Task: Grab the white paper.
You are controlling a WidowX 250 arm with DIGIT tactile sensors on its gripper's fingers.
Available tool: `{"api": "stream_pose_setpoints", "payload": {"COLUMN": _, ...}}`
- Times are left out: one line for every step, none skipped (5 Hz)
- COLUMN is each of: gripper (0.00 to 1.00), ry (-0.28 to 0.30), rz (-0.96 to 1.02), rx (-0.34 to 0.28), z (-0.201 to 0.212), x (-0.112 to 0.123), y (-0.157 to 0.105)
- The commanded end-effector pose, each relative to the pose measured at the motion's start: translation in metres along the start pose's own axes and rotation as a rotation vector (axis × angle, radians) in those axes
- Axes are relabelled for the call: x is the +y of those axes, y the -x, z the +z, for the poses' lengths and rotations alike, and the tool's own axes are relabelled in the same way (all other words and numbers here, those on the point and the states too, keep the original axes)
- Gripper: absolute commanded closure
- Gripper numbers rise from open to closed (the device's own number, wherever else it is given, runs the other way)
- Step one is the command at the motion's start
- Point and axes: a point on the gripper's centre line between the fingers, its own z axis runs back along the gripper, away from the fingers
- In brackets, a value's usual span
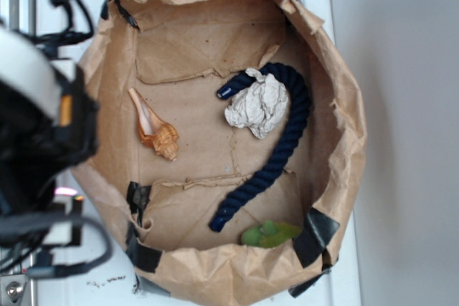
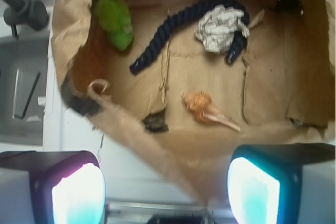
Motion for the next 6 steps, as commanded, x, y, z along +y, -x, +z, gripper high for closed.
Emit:
{"api": "stream_pose_setpoints", "payload": {"gripper": 0.00, "ry": -0.027, "rz": 0.051, "rx": -0.017, "z": 0.004, "x": 0.001, "y": -0.022}}
{"api": "stream_pose_setpoints", "payload": {"gripper": 0.00, "ry": -0.034, "rz": 0.038, "rx": -0.015, "z": -0.013, "x": -0.008, "y": -0.051}}
{"api": "stream_pose_setpoints", "payload": {"gripper": 0.00, "ry": -0.062, "rz": 0.038, "rx": -0.013, "z": -0.024, "x": -0.007, "y": -0.072}}
{"api": "stream_pose_setpoints", "payload": {"gripper": 0.00, "ry": -0.062, "rz": 0.038, "rx": -0.013, "z": -0.024, "x": -0.007, "y": -0.072}}
{"api": "stream_pose_setpoints", "payload": {"gripper": 0.00, "ry": -0.062, "rz": 0.038, "rx": -0.013, "z": -0.024, "x": -0.007, "y": -0.072}}
{"api": "stream_pose_setpoints", "payload": {"gripper": 0.00, "ry": -0.062, "rz": 0.038, "rx": -0.013, "z": -0.024, "x": -0.007, "y": -0.072}}
